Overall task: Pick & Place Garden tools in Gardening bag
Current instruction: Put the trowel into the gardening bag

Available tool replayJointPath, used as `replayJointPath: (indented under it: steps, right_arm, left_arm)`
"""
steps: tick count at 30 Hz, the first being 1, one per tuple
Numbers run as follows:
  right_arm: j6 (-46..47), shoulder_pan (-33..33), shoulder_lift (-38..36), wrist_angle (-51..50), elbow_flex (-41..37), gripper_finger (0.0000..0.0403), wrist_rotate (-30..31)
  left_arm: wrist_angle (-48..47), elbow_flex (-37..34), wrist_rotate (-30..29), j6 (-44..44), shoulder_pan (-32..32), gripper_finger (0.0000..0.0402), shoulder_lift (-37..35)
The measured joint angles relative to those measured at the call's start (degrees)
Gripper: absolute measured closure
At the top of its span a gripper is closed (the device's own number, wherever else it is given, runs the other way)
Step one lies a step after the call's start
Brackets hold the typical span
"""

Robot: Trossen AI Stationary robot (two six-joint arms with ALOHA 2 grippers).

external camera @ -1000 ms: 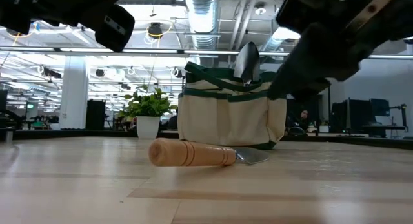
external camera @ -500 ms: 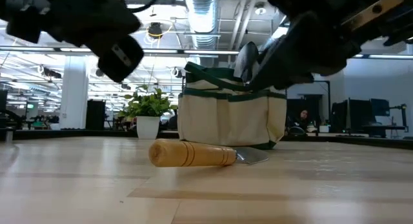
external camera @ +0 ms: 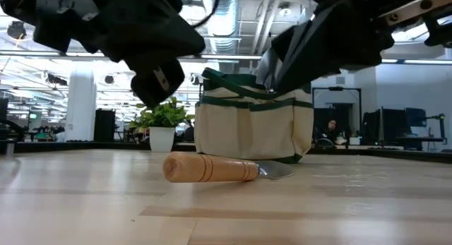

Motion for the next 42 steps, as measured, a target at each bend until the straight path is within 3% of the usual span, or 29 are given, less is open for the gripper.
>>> replayJointPath:
  steps: [6,15,28,42]
  right_arm:
    - [-7.18,0.72,0.0,0.07,0.93,0.0403,-0.01]
    - [-6.71,0.85,0.0,0.68,1.1,0.0403,-0.01]
    - [-6.54,1.04,0.0,0.44,1.1,0.0403,-0.02]
    - [-6.54,1.01,0.0,-0.15,1.1,0.0403,-0.01]
  left_arm:
    - [-0.05,0.66,0.12,-8.63,-0.2,0.0377,1.34]
    - [0.11,0.92,-0.06,-8.99,-1.17,0.0364,1.42]
    - [0.21,2.04,-9.44,-9.71,-2.4,0.034,1.42]
    - [-9.68,2.14,-7.62,-9.11,1.84,0.0298,1.42]
